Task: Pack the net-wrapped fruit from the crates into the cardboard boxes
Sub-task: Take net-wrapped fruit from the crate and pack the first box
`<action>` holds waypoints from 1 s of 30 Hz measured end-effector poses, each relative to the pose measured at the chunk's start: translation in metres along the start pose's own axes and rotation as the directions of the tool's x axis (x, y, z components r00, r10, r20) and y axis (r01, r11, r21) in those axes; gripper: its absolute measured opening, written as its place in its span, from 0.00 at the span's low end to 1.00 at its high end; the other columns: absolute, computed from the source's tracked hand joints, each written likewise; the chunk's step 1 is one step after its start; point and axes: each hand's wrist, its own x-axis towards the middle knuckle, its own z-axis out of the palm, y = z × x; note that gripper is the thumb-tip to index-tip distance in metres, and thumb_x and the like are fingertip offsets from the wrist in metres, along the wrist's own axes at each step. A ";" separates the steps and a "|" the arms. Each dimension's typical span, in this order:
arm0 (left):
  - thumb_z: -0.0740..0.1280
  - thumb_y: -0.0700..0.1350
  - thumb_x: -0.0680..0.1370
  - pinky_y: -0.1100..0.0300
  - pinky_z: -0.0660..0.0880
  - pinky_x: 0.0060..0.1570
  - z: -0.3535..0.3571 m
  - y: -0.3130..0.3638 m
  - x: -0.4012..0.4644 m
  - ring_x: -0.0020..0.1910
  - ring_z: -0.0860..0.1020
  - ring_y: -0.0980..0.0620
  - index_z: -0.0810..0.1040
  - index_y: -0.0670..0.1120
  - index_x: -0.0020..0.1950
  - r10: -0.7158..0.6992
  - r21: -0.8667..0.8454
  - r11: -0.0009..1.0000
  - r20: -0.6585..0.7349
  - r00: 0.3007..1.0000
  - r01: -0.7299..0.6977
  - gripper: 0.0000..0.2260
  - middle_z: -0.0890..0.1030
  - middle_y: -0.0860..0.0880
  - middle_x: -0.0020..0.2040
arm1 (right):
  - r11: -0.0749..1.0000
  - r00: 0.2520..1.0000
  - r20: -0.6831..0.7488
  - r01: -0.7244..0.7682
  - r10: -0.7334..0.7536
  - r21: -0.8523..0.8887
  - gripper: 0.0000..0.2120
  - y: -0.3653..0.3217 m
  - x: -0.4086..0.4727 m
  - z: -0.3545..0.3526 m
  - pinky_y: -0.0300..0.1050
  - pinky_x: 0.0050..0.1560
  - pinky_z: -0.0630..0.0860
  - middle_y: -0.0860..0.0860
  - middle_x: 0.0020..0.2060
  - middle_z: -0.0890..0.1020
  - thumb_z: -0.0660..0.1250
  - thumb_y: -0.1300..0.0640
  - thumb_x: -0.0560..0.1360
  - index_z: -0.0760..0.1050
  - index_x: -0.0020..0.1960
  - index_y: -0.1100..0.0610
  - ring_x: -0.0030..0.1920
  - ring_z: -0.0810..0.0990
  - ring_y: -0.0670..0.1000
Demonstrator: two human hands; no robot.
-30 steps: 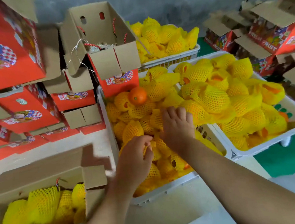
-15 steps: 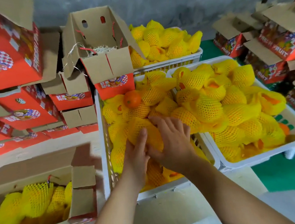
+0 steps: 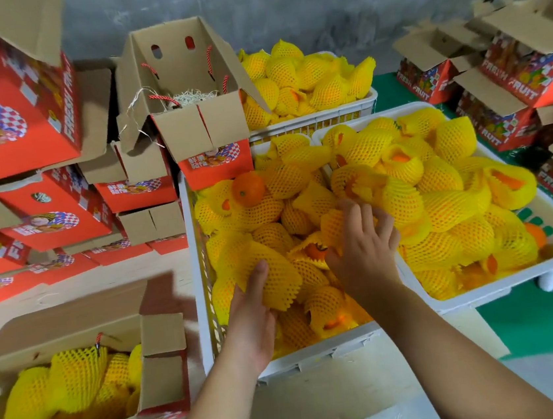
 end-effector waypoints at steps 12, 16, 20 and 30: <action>0.71 0.60 0.79 0.46 0.74 0.69 -0.033 0.043 -0.016 0.72 0.75 0.43 0.79 0.50 0.71 0.067 0.057 0.995 0.187 0.980 -0.079 0.24 0.75 0.41 0.74 | 0.564 0.979 0.193 -0.127 -0.059 0.816 0.31 -0.086 -0.036 -0.006 0.56 0.61 0.77 0.54 0.63 0.73 0.75 0.48 0.71 0.65 0.68 0.53 0.64 0.75 0.52; 0.71 0.61 0.79 0.39 0.66 0.75 -0.073 0.061 -0.023 0.73 0.75 0.44 0.76 0.55 0.74 0.101 0.133 0.983 0.191 0.976 -0.128 0.25 0.77 0.45 0.73 | 0.359 0.963 0.258 -0.267 0.074 0.894 0.24 -0.117 -0.050 0.007 0.49 0.41 0.81 0.44 0.49 0.81 0.77 0.52 0.72 0.66 0.60 0.49 0.46 0.81 0.44; 0.80 0.63 0.69 0.42 0.78 0.64 -0.116 0.099 -0.046 0.64 0.82 0.45 0.78 0.56 0.69 0.160 0.147 0.974 0.098 0.982 -0.173 0.32 0.83 0.46 0.65 | 0.346 0.940 0.337 -0.337 0.062 0.876 0.32 -0.170 -0.068 0.025 0.53 0.48 0.83 0.55 0.58 0.81 0.77 0.47 0.67 0.67 0.67 0.42 0.55 0.83 0.55; 0.79 0.59 0.71 0.53 0.83 0.47 -0.287 0.180 -0.080 0.56 0.85 0.50 0.75 0.61 0.65 0.114 0.228 0.967 0.016 0.993 -0.114 0.25 0.85 0.51 0.59 | 0.573 0.909 0.416 -0.342 0.002 0.745 0.21 -0.316 -0.134 0.088 0.31 0.49 0.76 0.42 0.53 0.82 0.71 0.54 0.74 0.76 0.66 0.48 0.49 0.80 0.33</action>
